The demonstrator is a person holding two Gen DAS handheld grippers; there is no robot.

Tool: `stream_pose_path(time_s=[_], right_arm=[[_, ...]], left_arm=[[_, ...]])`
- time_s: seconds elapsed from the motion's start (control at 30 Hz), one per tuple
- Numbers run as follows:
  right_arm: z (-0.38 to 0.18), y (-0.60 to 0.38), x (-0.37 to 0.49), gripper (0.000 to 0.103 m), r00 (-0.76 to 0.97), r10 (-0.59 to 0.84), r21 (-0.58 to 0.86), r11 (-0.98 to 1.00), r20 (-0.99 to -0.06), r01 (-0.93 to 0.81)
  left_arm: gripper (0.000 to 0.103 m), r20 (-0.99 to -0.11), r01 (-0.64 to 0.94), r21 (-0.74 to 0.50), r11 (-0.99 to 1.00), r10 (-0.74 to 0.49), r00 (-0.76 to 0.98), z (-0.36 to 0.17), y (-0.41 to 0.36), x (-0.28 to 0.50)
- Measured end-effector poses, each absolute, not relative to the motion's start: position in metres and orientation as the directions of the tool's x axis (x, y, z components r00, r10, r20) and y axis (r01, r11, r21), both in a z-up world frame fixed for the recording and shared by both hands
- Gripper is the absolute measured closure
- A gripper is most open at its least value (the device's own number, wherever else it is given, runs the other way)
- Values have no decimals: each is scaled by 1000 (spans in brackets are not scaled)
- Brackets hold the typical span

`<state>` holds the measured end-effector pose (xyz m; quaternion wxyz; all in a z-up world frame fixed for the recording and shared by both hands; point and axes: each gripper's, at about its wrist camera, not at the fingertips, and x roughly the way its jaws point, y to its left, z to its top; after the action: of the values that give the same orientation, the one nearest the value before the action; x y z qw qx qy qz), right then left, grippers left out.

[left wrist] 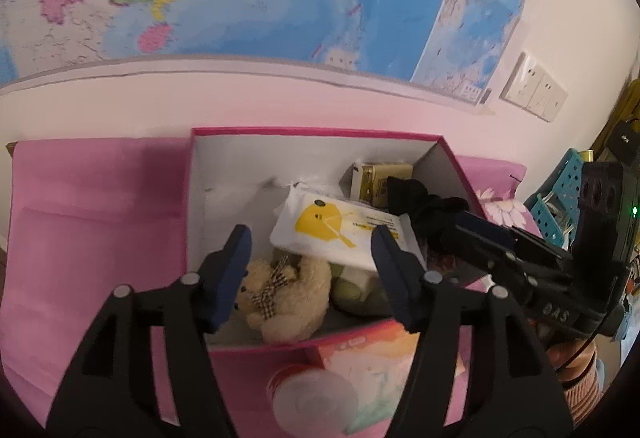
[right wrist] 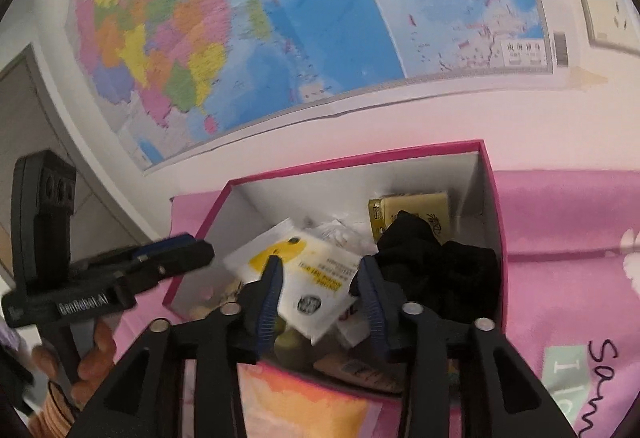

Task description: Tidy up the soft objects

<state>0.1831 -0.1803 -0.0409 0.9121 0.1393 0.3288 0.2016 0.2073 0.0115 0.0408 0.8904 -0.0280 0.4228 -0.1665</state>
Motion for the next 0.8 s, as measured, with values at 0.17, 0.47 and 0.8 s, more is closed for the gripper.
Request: stream_pose_path(time_s=[0.17,0.47,0.8], right_arm=[[-31,-171,147,26,742,440,299,896,-507,-327],[-35,-148,72,0,809,352,143,935,-471,-323],[-45,-148,30,0,831,308,152,951,-464,-267]], left_arm=[[5,-653,281,-134,950,-298,696,58,18,161],[0,-621,149,-66,987,-157,768,50,28,94],[0,-632,87,48,995,-37,774,33,19,57]])
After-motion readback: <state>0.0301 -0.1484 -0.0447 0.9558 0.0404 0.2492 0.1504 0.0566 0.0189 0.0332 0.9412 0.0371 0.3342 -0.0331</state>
